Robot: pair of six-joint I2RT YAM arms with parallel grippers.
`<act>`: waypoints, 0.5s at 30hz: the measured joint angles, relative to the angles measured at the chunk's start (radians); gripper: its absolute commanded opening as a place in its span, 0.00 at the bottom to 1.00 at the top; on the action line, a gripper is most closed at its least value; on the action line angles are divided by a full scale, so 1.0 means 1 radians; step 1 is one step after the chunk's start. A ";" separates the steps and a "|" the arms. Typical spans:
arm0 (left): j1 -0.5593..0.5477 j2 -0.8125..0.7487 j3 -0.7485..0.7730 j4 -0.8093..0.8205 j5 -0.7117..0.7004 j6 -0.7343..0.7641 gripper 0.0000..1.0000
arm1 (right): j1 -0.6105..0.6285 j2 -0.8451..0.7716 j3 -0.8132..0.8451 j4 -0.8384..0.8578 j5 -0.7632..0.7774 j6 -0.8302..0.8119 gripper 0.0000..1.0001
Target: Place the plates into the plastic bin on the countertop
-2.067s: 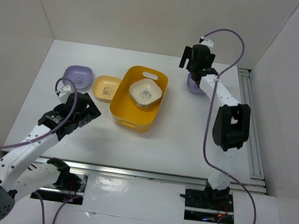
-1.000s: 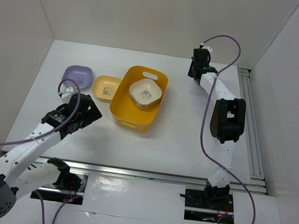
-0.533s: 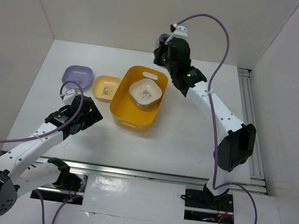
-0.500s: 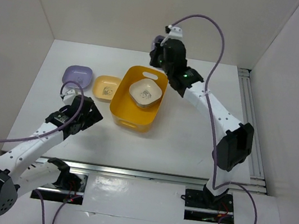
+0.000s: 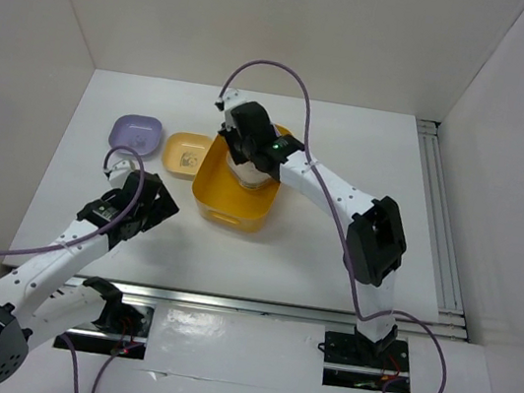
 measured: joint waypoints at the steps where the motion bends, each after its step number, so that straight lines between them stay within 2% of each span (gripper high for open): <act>1: 0.000 0.002 0.000 0.000 0.000 0.000 1.00 | -0.003 -0.001 -0.014 -0.007 -0.003 -0.018 0.00; 7: 0.000 0.017 0.000 0.003 0.001 0.000 1.00 | -0.016 -0.012 -0.073 -0.058 -0.018 -0.119 0.00; 8: 0.000 0.021 0.000 0.003 0.001 0.000 1.00 | -0.016 -0.012 -0.079 -0.058 -0.019 -0.132 0.04; 9: 0.000 0.022 0.000 0.003 0.001 0.000 1.00 | -0.016 -0.012 -0.083 -0.061 -0.020 -0.140 0.38; 11: 0.000 0.021 0.000 0.003 0.001 0.000 1.00 | -0.016 -0.012 -0.089 -0.065 -0.019 -0.151 0.72; 12: 0.000 0.021 0.000 0.003 0.001 0.000 1.00 | -0.016 -0.012 -0.090 -0.064 -0.020 -0.156 0.72; 13: 0.000 0.021 0.000 0.003 0.001 0.000 1.00 | -0.016 -0.012 -0.090 -0.062 -0.022 -0.168 0.99; 15: 0.000 0.021 0.000 0.003 0.000 0.000 1.00 | -0.015 -0.012 -0.094 -0.050 -0.023 -0.174 0.99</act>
